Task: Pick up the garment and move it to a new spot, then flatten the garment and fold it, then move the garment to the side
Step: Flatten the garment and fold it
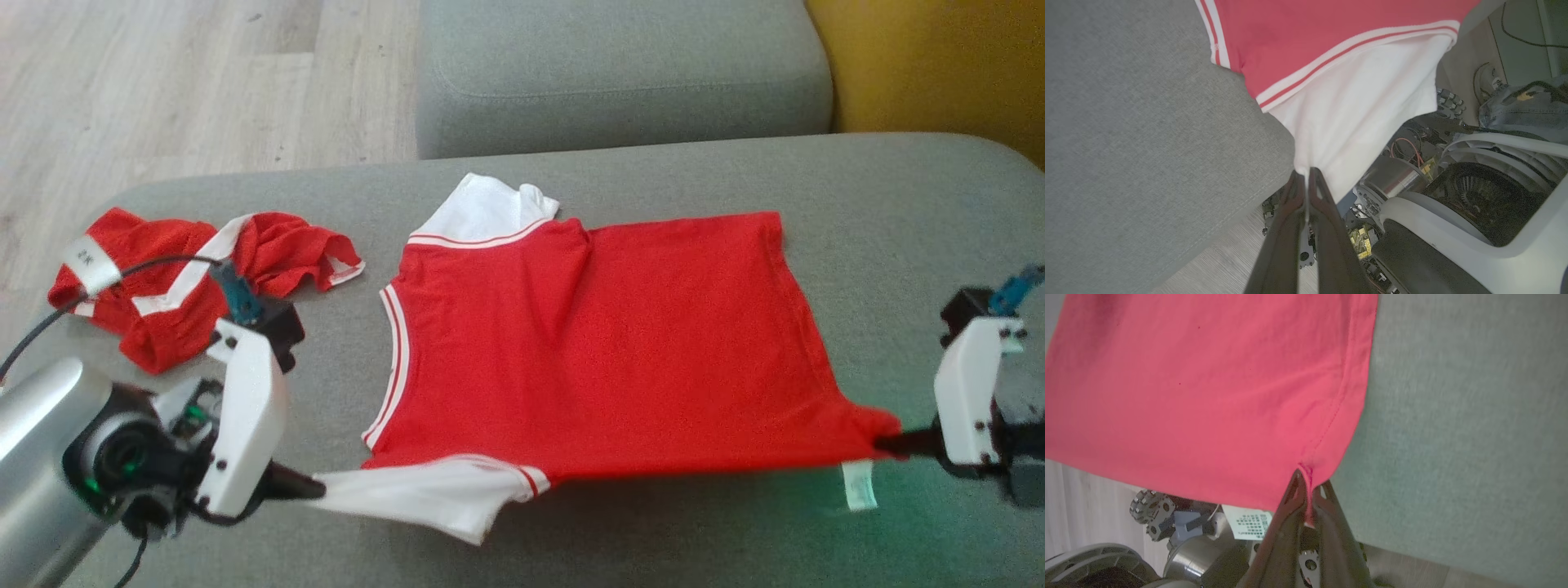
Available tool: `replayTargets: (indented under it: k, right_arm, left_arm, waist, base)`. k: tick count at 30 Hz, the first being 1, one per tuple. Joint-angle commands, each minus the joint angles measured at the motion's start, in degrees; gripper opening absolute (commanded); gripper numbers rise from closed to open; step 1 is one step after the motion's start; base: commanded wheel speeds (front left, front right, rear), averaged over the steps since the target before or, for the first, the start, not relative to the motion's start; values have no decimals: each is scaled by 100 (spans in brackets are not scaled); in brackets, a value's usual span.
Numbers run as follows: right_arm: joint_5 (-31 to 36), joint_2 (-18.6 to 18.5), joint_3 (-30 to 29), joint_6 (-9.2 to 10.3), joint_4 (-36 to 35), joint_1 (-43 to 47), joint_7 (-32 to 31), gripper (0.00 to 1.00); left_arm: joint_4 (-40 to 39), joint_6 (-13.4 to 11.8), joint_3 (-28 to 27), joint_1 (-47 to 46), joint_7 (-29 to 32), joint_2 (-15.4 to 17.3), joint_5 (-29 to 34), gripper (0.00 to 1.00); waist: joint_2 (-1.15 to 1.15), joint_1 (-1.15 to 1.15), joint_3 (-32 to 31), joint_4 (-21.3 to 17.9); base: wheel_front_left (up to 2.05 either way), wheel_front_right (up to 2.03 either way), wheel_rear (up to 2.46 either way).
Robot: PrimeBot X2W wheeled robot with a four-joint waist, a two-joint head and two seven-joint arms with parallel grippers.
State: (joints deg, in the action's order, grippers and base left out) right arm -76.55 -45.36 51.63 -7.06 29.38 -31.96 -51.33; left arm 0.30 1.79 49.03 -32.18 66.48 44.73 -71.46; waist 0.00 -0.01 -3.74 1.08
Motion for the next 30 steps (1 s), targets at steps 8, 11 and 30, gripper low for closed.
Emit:
replayTargets:
  k: [8,11,30]
  right_arm:
    - [-304,-527,-217,-43,-573,203,-982,0]
    - [-237,-568,-353,-43,-715,118,-1169,0]
    - [446,924,-1596,-43,742,-1145,-1068,0]
  left_arm:
    - [-650,-380,-482,-194,150,561,-121,0]
    - [-585,-422,-493,-259,175,506,-127,0]
    - [1389,-300,-518,-1876,-339,-808,645,0]
  waist:
    - [0,1,186,-119]
    - [0,1,261,-145]
    - [0,1,1250,-339]
  base:
    - [0,0,0]
    - [0,0,0]
    - [0,0,0]
